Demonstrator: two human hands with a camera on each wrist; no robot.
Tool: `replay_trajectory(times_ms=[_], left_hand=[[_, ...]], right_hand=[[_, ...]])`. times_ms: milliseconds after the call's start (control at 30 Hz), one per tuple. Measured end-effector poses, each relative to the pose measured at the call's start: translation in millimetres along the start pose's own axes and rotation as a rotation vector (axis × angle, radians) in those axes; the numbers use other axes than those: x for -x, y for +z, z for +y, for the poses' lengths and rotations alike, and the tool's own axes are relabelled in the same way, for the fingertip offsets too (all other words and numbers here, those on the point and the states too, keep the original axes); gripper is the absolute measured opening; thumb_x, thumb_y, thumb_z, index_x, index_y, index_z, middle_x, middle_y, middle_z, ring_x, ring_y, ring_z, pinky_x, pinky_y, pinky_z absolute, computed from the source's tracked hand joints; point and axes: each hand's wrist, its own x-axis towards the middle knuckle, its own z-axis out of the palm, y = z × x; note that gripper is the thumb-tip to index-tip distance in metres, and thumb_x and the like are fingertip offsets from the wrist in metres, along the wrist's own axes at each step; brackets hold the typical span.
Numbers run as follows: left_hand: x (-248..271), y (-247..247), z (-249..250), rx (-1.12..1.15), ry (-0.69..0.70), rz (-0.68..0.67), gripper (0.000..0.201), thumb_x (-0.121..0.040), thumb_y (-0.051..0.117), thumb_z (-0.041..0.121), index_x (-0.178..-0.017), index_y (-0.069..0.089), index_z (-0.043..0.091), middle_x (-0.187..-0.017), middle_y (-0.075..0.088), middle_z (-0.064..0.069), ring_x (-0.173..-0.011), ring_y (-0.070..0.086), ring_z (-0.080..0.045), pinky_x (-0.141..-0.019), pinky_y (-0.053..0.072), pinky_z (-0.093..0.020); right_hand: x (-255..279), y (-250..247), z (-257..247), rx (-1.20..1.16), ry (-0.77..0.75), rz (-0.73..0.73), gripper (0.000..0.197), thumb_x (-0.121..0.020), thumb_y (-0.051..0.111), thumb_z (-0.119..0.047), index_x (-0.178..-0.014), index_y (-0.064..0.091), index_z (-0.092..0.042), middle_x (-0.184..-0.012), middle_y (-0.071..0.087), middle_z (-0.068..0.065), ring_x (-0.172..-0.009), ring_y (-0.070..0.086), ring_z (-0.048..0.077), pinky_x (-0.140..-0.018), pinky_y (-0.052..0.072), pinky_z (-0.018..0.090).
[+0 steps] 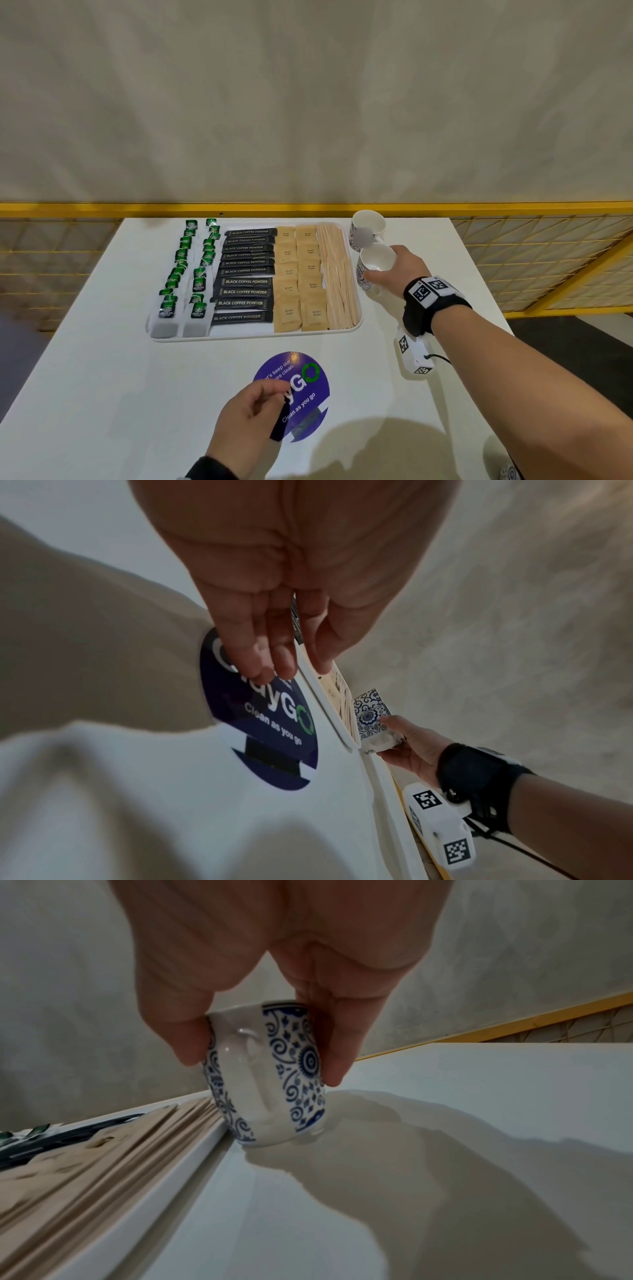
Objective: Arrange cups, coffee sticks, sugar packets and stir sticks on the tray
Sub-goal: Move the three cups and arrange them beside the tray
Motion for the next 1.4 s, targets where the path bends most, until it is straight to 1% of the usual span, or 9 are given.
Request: replay_trajectory(times_ms=[367,533,633,733,867,967,1167,1333,1400], left_hand=[[8.6,0.9,5.3,0.023,-0.021,0.031,0.01,-0.087,0.063,0.002,-0.092,0.07,0.006,-0.092,0.072,-0.01,-0.089,0.066,-0.022,-0.051,0.048,-0.011],[15.1,-3.3,5.8,0.025,-0.011,0.058,0.011,-0.087,0.061,-0.003,-0.093,0.069,0.001,-0.092,0.071,-0.015,-0.086,0.065,-0.023,-0.049,0.046,-0.009],[22.9,-9.5,6.8,0.044,0.001,0.055,0.01,-0.086,0.061,-0.004,-0.093,0.068,-0.003,-0.094,0.069,-0.018,-0.087,0.064,-0.026,-0.047,0.046,-0.009],[36.4,-20.4,10.1,0.053,0.03,0.076,0.012,-0.088,0.055,-0.01,-0.092,0.066,-0.009,-0.086,0.068,-0.02,-0.072,0.06,-0.019,-0.045,0.045,-0.007],[58.6,-37.5,11.1,0.032,0.044,0.075,0.014,-0.089,0.051,-0.012,-0.091,0.065,-0.009,-0.082,0.068,-0.016,-0.055,0.062,-0.004,-0.046,0.043,-0.003],[73.7,-52.9,4.0,-0.047,0.066,0.09,0.014,-0.089,0.055,-0.008,-0.091,0.068,-0.004,-0.076,0.069,0.003,-0.052,0.061,0.006,-0.05,0.041,0.002],[97.2,-92.8,-35.2,-0.216,0.123,0.137,0.022,-0.085,0.063,-0.003,-0.081,0.074,0.016,-0.083,0.075,0.003,-0.072,0.066,-0.006,-0.057,0.042,0.004],[111.1,-126.3,-73.6,-0.297,0.148,0.169,0.032,-0.084,0.065,-0.001,-0.077,0.074,0.028,-0.08,0.075,0.01,-0.079,0.069,-0.01,-0.072,0.05,-0.013],[115.8,-136.5,-79.8,-0.292,0.156,0.166,0.029,-0.085,0.064,-0.002,-0.079,0.074,0.024,-0.083,0.076,0.008,-0.078,0.069,-0.006,-0.072,0.049,-0.011]], right_hand=[[7.1,-2.0,-2.9,-0.033,-0.012,0.002,0.067,-0.072,0.079,-0.04,-0.126,0.047,-0.017,-0.119,0.06,0.006,-0.092,0.052,0.019,-0.079,0.044,0.032],[22.4,-19.3,-2.1,-0.084,0.051,0.021,0.086,-0.074,0.076,-0.042,-0.144,0.032,-0.017,-0.135,0.053,0.007,-0.121,0.052,0.027,-0.098,0.042,0.039],[41.1,-45.1,6.3,-0.067,-0.013,0.091,0.055,-0.082,0.07,-0.039,-0.131,0.053,-0.02,-0.125,0.062,0.003,-0.111,0.058,0.02,-0.096,0.044,0.034],[75.6,-78.1,18.8,-0.122,-0.099,0.171,0.019,-0.088,0.064,-0.029,-0.105,0.07,-0.024,-0.101,0.071,-0.004,-0.09,0.063,0.012,-0.082,0.048,0.026],[142.8,-107.6,48.4,-0.164,-0.073,0.214,0.013,-0.091,0.06,-0.026,-0.097,0.071,-0.027,-0.08,0.065,-0.015,-0.075,0.06,0.003,-0.068,0.043,0.021],[189.7,-109.0,78.9,-0.125,0.005,0.224,0.015,-0.091,0.061,-0.026,-0.102,0.071,-0.026,-0.088,0.069,-0.011,-0.083,0.062,0.006,-0.073,0.045,0.023],[268.0,-95.2,133.3,-0.094,0.157,0.238,0.021,-0.092,0.058,-0.026,-0.111,0.066,-0.026,-0.095,0.067,-0.009,-0.088,0.06,0.006,-0.077,0.045,0.024],[317.1,-80.5,173.4,-0.043,0.271,0.258,0.035,-0.093,0.054,-0.022,-0.128,0.056,-0.024,-0.116,0.062,0.001,-0.102,0.058,0.016,-0.086,0.048,0.032],[330.2,-74.8,182.9,-0.03,0.315,0.24,0.035,-0.094,0.053,-0.021,-0.129,0.054,-0.023,-0.121,0.061,0.003,-0.106,0.058,0.018,-0.092,0.048,0.036]])
